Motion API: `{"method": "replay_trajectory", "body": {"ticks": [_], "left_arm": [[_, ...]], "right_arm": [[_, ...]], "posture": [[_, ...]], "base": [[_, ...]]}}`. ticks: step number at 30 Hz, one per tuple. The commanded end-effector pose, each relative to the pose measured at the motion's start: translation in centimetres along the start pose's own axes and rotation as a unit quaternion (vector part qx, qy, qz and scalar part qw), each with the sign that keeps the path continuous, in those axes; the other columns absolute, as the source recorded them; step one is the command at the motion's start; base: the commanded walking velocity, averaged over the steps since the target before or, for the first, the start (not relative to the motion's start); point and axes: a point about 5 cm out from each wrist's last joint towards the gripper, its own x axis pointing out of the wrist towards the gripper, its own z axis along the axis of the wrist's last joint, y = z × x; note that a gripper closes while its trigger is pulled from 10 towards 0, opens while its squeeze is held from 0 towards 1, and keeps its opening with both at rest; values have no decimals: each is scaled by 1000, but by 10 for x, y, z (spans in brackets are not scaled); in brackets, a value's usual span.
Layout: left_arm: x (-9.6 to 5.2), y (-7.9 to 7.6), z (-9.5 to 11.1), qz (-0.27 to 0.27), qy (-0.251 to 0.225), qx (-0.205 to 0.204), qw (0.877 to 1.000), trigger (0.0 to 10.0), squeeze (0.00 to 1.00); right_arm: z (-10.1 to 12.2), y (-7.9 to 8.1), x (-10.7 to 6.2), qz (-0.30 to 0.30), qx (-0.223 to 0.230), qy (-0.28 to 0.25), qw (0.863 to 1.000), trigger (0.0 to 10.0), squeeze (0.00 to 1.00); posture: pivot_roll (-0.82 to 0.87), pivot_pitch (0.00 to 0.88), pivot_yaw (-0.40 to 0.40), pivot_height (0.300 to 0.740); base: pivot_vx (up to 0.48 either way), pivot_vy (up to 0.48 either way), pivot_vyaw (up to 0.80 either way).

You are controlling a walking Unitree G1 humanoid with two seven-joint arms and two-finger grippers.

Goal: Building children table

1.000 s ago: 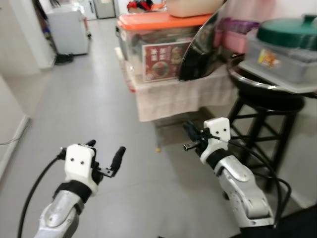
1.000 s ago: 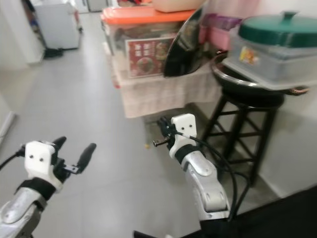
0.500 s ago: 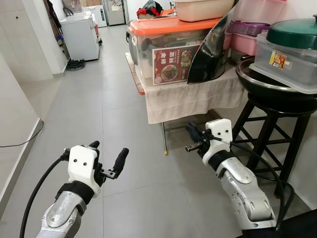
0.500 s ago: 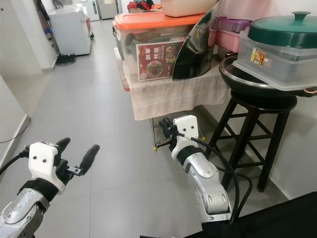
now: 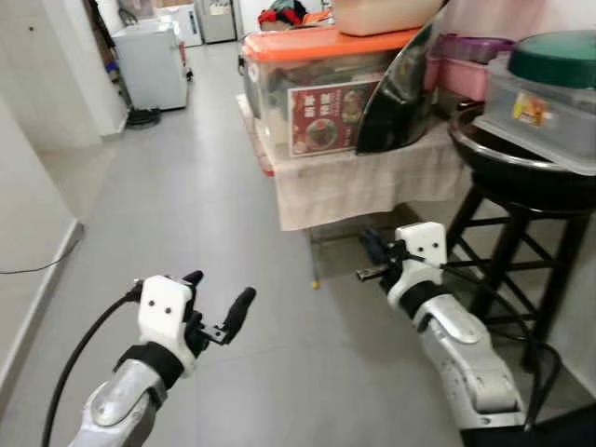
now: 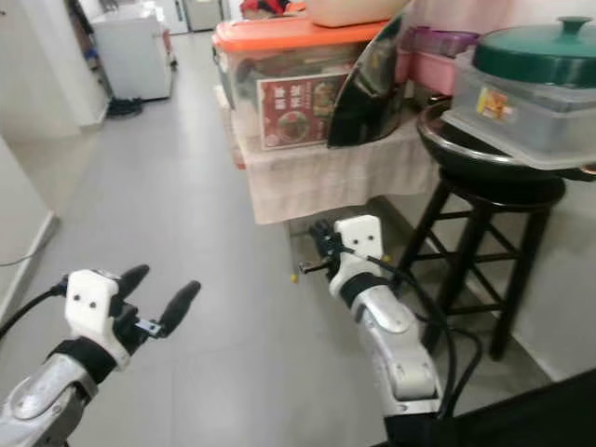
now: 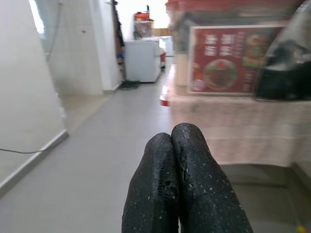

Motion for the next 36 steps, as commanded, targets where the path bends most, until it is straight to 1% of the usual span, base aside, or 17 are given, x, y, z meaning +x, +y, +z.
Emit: {"method": "replay_trajectory", "body": {"ticks": [1, 5, 19, 36], "left_arm": [[-3, 5, -1, 3, 8, 6, 1000, 10000, 0], [-4, 4, 1, -4, 3, 7, 1000, 10000, 0], [-5, 0, -1, -32, 9, 6, 999, 10000, 0], [-7, 1, 0, -37, 11, 7, 999, 10000, 0]], "right_arm": [[0, 7, 5, 13, 8, 4, 1000, 10000, 0], [0, 8, 5, 13, 10, 4, 1000, 10000, 0], [-2, 9, 4, 14, 10, 5, 1000, 10000, 0], [-3, 9, 5, 12, 15, 8, 1000, 10000, 0]], "posture": [[-6, 0, 41, 740], [-6, 0, 39, 740], [-4, 0, 44, 740], [1, 0, 44, 740]], "base": [[0, 480, 0], [0, 0, 0], [0, 0, 0], [0, 0, 0]]}}
